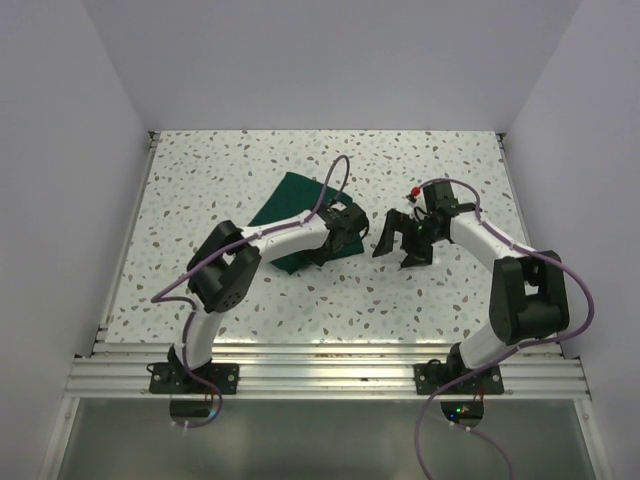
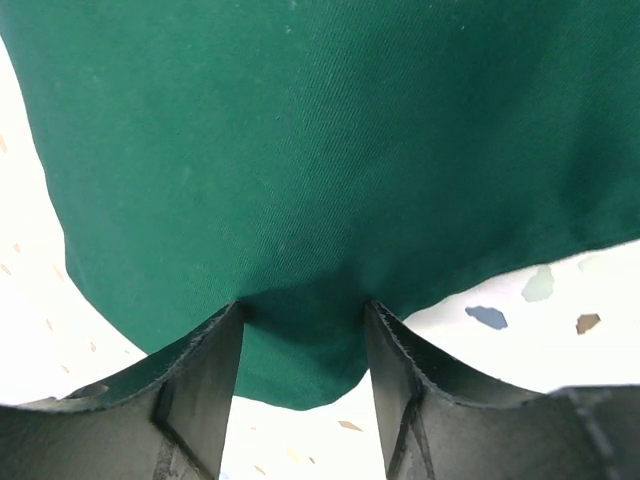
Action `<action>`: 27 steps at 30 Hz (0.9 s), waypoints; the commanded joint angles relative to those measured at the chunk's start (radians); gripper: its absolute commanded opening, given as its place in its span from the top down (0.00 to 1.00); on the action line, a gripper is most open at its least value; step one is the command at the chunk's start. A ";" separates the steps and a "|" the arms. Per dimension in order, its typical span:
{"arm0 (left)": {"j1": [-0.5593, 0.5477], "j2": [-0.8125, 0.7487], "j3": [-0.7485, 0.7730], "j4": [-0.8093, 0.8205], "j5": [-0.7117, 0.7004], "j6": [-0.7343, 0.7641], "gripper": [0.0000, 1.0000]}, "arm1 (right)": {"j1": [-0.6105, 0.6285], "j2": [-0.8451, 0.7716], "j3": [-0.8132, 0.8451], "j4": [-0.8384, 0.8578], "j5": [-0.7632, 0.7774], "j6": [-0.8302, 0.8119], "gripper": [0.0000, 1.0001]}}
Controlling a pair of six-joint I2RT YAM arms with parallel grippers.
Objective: Prepare the surgical pack
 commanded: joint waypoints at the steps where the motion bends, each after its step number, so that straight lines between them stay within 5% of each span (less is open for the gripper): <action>1: -0.003 0.022 0.026 0.005 -0.034 0.008 0.45 | -0.001 -0.033 -0.006 0.028 -0.033 0.005 0.01; 18: 0.049 -0.016 0.089 -0.003 0.018 0.048 0.98 | -0.001 0.015 -0.009 0.071 -0.072 0.022 0.01; 27: 0.052 -0.058 0.170 -0.033 0.132 0.073 1.00 | 0.029 0.110 -0.036 0.361 -0.207 0.313 0.08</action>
